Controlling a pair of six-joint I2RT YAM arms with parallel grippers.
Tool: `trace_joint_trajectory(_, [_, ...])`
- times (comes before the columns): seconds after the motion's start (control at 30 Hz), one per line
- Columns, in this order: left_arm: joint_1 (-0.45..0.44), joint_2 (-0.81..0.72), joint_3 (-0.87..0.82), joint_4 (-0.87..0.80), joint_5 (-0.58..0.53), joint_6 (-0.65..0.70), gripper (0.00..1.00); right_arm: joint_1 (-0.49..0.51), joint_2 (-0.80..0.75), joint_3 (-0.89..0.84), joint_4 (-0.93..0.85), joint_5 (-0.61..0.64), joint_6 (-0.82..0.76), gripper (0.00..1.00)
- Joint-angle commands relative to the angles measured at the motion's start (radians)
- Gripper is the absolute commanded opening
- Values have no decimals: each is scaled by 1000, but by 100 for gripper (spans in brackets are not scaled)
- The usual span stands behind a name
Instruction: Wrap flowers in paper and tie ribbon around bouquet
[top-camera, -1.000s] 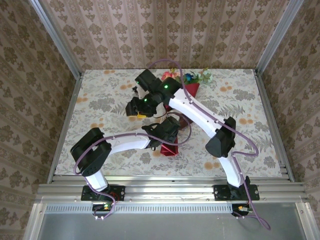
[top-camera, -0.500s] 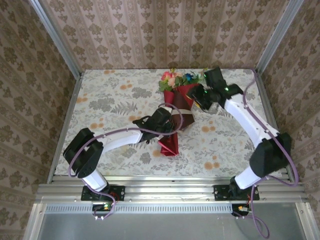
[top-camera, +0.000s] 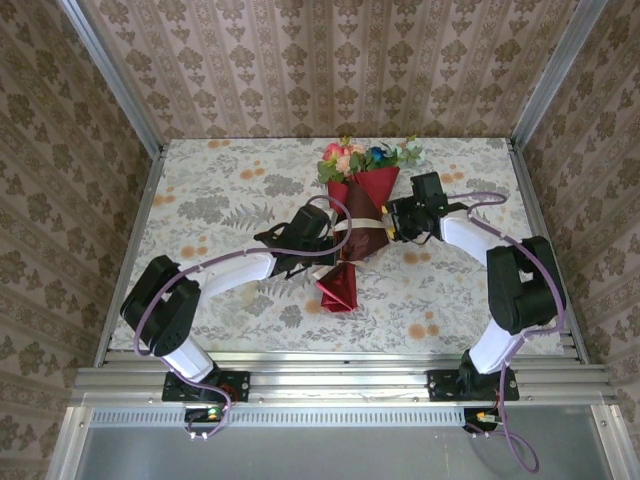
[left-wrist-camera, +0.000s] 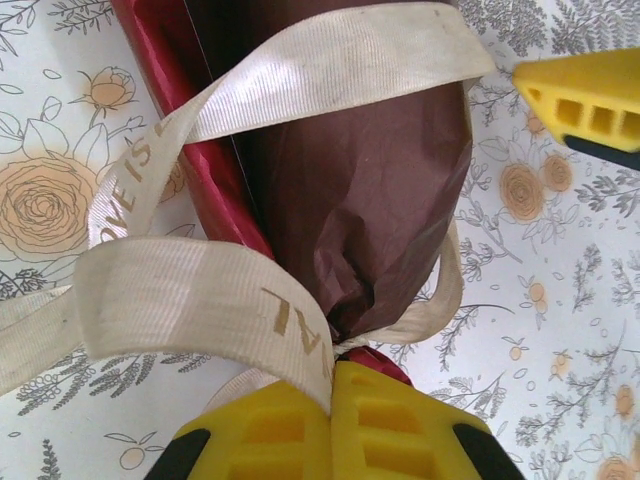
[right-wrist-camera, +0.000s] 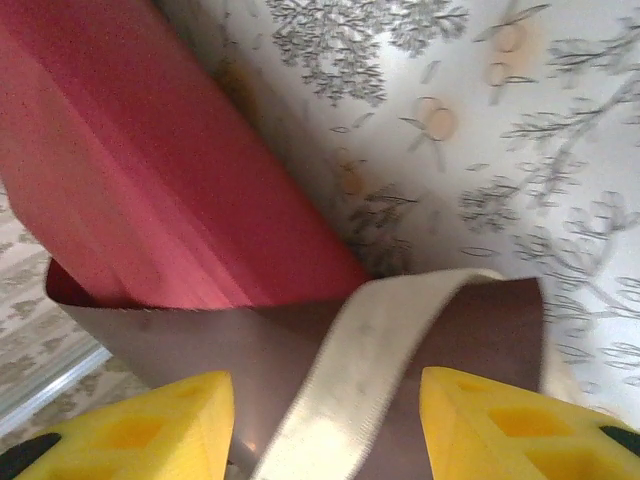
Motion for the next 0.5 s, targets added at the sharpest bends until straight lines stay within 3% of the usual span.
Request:
trace_joint_trajectory(0.0, [18,-39,25,-8,32,-41,0,0,47,16,74,-32,96,51])
trace_joint_trajectory(0.47, [67,-40,40,2,72,-81,0,18,-108,-84,-57,62,123,52])
